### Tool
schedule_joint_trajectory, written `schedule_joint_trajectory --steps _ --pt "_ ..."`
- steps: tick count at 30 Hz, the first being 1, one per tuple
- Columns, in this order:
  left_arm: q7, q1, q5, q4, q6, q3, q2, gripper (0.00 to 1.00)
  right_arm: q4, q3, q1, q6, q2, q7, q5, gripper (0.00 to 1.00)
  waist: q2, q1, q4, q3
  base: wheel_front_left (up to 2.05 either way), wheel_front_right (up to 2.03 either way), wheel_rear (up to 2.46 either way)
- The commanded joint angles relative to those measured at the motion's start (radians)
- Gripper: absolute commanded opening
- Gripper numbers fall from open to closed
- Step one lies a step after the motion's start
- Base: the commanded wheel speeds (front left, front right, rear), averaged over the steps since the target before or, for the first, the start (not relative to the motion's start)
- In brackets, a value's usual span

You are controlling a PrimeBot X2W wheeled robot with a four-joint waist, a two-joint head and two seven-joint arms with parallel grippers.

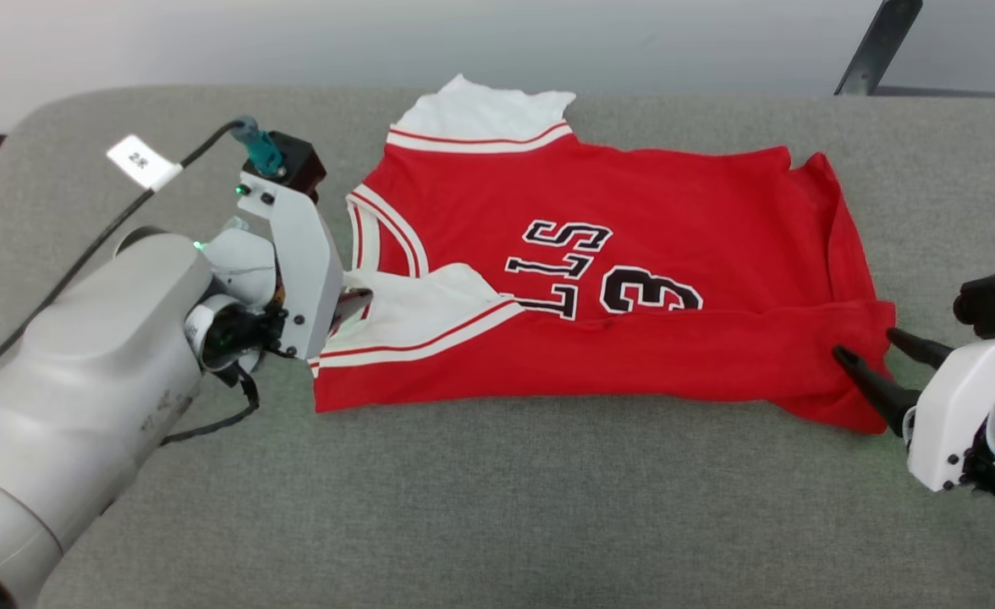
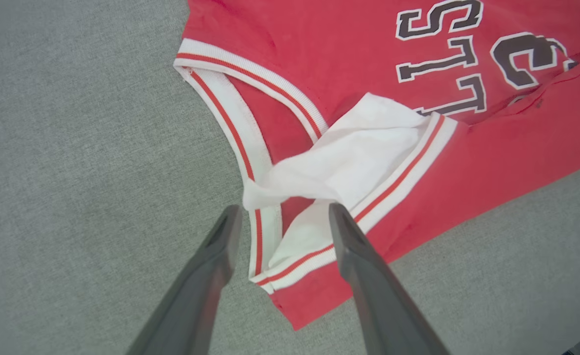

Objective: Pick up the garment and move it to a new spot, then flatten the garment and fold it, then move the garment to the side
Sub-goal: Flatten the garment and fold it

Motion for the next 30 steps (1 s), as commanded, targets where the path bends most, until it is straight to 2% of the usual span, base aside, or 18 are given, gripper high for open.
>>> schedule_joint_trajectory --steps 1,7,13,18,22,26,30 --pt "-0.003 0.008 -0.009 0.000 -0.002 0.003 0.002 1.00 -0.014 -0.010 0.003 -0.001 -0.009 -0.006 -0.004 1.00 -0.0001 0.0000 0.001 -0.027 0.00 0.00 0.00" --pt "-0.023 0.050 -0.015 -0.032 0.020 0.005 0.030 1.00 -0.073 -0.039 0.061 -0.001 -0.033 -0.073 -0.034 1.00 -0.0001 0.0000 -0.001 -0.061 0.00 0.00 0.00" --pt "-0.016 0.118 -0.029 -0.110 0.066 0.002 0.075 1.00 -0.174 -0.098 0.165 -0.001 -0.039 -0.254 -0.136 1.00 -0.0001 0.0000 -0.015 -0.087 0.00 0.00 0.00" --pt "-0.009 0.175 -0.029 -0.155 0.112 -0.007 0.115 1.00 -0.275 -0.168 0.250 -0.001 0.002 -0.426 -0.278 1.00 -0.0001 0.0000 -0.046 -0.092 0.00 0.00 0.00" --pt "0.005 0.210 -0.048 -0.154 0.139 -0.005 0.134 1.00 -0.356 -0.224 0.309 -0.001 0.063 -0.537 -0.385 1.00 -0.0001 0.0000 -0.079 -0.084 0.00 0.00 0.00" --pt "-0.001 0.231 -0.064 -0.122 0.144 0.004 0.140 1.00 -0.412 -0.275 0.356 -0.001 0.129 -0.596 -0.441 1.00 -0.0001 0.0000 -0.112 -0.068 0.00 0.00 0.00" --pt "-0.006 0.235 -0.078 -0.067 0.135 0.014 0.129 1.00 -0.452 -0.305 0.385 -0.001 0.167 -0.604 -0.453 1.00 -0.0001 0.0000 -0.138 -0.049 0.00 0.00 0.00"
